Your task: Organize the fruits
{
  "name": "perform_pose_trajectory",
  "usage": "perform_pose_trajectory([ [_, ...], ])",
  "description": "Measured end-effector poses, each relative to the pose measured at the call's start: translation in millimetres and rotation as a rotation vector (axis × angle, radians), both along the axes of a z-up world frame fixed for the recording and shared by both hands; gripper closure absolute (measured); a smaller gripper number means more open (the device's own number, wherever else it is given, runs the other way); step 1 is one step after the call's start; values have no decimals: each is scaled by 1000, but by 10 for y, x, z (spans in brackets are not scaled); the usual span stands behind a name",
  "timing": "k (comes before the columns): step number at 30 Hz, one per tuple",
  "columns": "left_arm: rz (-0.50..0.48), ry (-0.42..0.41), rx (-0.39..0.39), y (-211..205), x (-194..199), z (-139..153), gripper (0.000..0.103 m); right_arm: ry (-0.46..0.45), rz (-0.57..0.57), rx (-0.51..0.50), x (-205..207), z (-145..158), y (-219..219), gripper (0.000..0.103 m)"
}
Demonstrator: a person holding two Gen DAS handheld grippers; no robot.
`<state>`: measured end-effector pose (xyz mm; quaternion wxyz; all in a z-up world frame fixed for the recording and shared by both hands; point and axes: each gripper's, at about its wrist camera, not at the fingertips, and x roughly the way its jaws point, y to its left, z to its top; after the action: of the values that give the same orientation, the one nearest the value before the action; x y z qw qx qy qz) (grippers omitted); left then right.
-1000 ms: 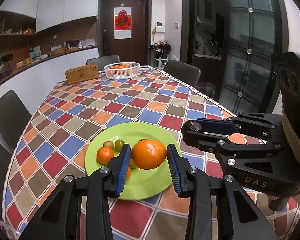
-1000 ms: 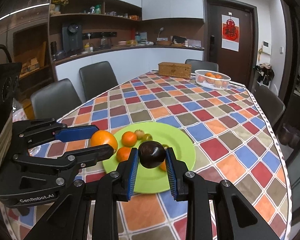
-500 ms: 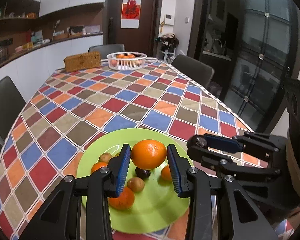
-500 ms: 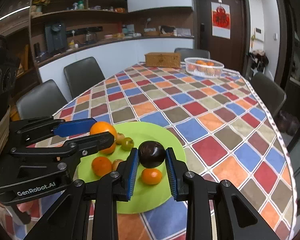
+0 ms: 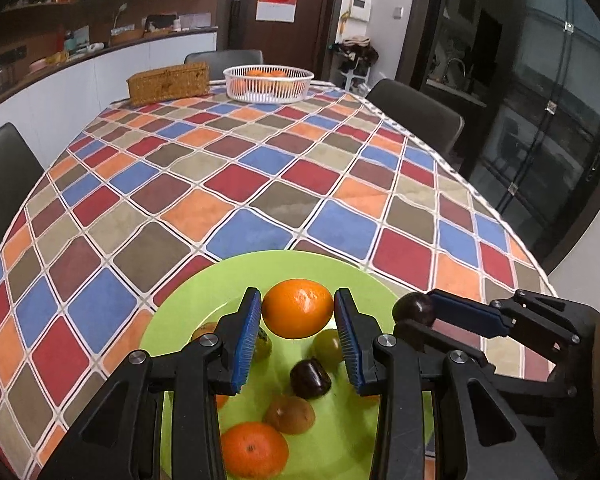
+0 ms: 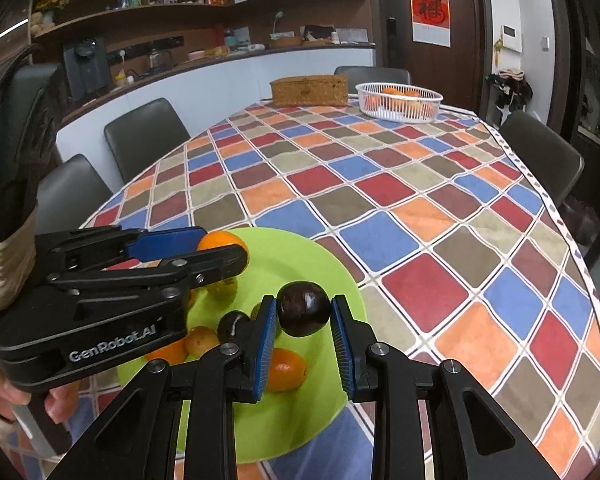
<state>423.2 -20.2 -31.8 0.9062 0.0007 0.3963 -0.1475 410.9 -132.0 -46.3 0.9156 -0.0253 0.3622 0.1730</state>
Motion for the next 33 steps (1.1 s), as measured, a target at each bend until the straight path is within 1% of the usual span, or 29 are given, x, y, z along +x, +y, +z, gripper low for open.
perform_pose_trajectory([
  [4,-1,17,14,-5,43,-40,65,14,-2,-11,63,-65,19,74],
  [7,9,-4,23,25,-23,-6,61,13,-3,-11,69,-87,8,74],
  [10,30,-26,52,77,-137,52,60,16,-3,-9,58,-84,1,69],
  [13,52,-60,86,145,-333,140,60,8,-6,-10,-5,-56,-22,69],
  [16,72,-87,114,183,-565,237,57,-6,-15,-6,-115,8,-58,68],
  [18,76,-105,120,197,-718,305,56,-23,-32,-15,-204,60,-80,58],
  [21,78,-141,126,195,-972,412,51,-66,-48,-27,-420,189,-122,57],
  [22,79,-154,127,194,-1068,450,47,-74,-51,-30,-483,226,-136,55],
  [23,76,-176,126,189,-1197,497,43,-81,-56,-30,-548,261,-152,49],
  [24,76,-189,126,184,-1295,530,42,-90,-61,-27,-624,295,-173,44],
  [27,92,-221,129,173,-1569,611,36,-122,-79,-25,-876,402,-239,35],
  [29,108,-246,134,168,-1737,655,28,-142,-88,-19,-1076,480,-287,30],
  [30,122,-261,140,165,-1844,682,27,-148,-90,-18,-1137,503,-307,28],
  [32,135,-285,150,156,-1991,724,20,-166,-102,-18,-1306,569,-341,25],
  [33,142,-296,157,154,-2071,745,18,-172,-108,-18,-1386,594,-354,23],
])
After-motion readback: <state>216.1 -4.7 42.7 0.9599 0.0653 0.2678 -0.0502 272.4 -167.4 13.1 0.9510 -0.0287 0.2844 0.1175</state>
